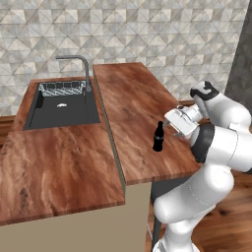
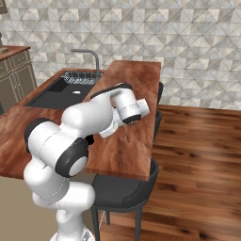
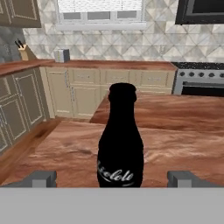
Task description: Pick the water bottle, bottled drink from the counter and place them in the open cabinet.
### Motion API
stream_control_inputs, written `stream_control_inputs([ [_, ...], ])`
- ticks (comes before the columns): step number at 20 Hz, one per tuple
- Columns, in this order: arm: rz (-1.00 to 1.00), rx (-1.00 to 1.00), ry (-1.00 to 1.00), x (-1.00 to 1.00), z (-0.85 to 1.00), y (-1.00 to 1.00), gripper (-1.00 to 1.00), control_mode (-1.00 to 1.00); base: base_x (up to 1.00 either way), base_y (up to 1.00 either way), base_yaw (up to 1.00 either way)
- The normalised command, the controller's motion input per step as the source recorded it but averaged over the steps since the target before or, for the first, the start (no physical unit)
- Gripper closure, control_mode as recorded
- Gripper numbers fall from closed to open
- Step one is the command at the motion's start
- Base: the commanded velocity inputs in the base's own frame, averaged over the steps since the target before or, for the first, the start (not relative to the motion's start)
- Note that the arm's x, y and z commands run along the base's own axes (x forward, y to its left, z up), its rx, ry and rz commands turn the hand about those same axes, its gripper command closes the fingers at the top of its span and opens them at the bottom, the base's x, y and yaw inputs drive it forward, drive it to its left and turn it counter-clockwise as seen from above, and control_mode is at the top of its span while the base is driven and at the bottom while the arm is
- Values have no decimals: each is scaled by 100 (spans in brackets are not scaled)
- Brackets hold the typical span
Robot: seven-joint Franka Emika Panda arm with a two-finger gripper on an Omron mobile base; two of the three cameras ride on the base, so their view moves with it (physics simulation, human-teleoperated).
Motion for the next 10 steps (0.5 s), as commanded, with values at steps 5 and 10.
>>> stream_control_inputs([
  [5,-5,0,7,12,-10,11,-100,-100,0,0,0],
  [10,-2,0,2,6,-8,10,-100,-100,0,0,0],
])
